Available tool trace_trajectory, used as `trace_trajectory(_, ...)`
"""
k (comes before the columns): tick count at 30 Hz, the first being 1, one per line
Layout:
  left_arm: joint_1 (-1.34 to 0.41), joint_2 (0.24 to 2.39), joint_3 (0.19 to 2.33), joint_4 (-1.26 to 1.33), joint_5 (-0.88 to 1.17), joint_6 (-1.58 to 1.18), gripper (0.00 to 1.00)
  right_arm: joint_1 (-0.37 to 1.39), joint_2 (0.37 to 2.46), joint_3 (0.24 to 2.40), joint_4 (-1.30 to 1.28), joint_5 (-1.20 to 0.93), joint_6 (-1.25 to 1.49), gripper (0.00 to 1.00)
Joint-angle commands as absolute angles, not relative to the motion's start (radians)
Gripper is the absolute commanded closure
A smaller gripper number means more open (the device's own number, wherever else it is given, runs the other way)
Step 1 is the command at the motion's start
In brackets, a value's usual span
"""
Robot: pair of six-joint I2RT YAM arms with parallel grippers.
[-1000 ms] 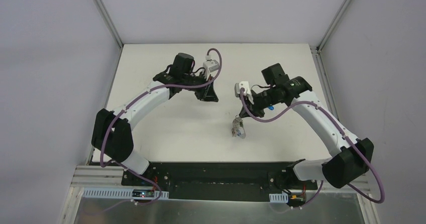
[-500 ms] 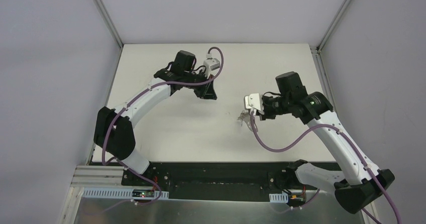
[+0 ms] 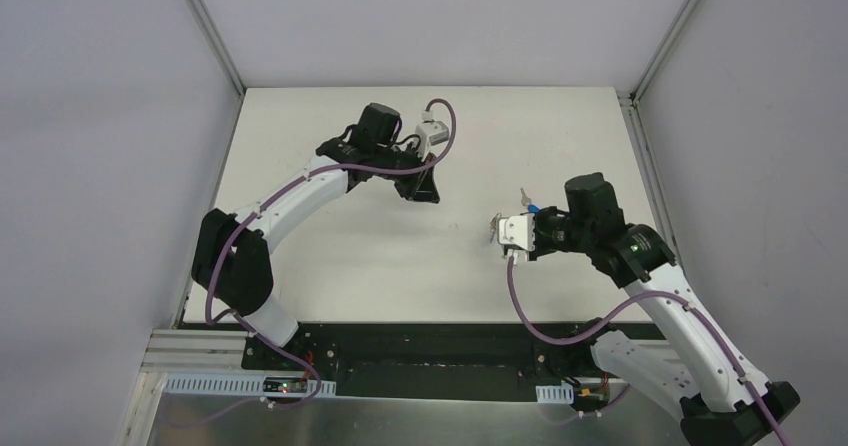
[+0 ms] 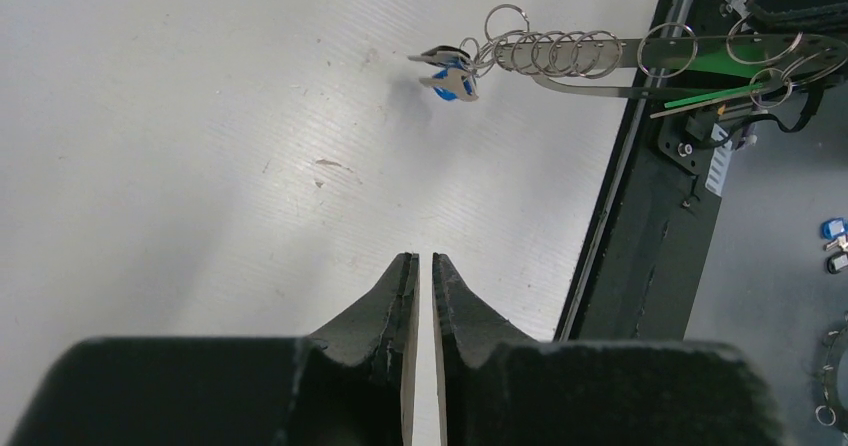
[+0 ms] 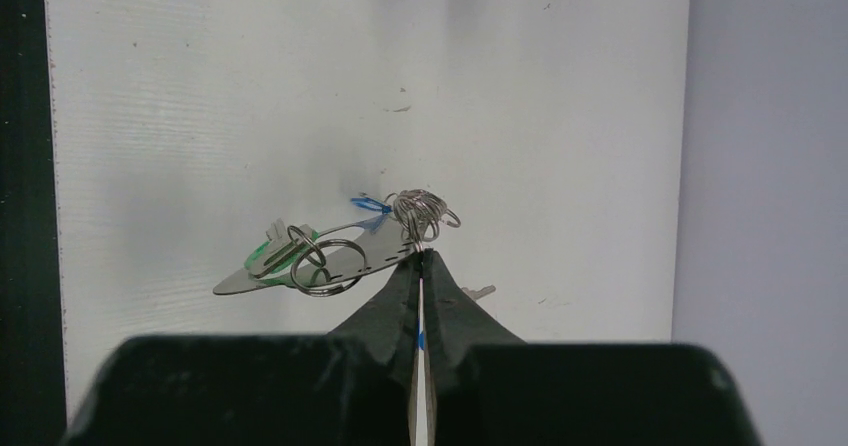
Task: Put the keys on the keyring
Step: Adjust the keyring.
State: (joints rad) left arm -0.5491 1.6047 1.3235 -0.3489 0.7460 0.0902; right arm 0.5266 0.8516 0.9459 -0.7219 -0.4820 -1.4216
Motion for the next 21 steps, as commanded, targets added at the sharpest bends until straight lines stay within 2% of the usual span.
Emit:
trace_trajectory(1, -0.57, 1.6, 1.343, -0.323, 0.76, 0.151, 0.89, 0.531, 0.823, 0.94, -0.63, -0.484, -1.438, 1.0)
trace_trajectory(9, -0.623, 1.547, 1.34, -0.324, 0.872, 0.293, 0.84, 0.524, 0.87, 0.965, -0.572, -0.516, -1.292, 1.0)
trace_trajectory(21, -0.692, 1.507, 1.398, -0.357, 0.912, 0.317, 0.82, 0.398, 1.022, 0.997, -0.473, -0.918, -0.897, 1.0)
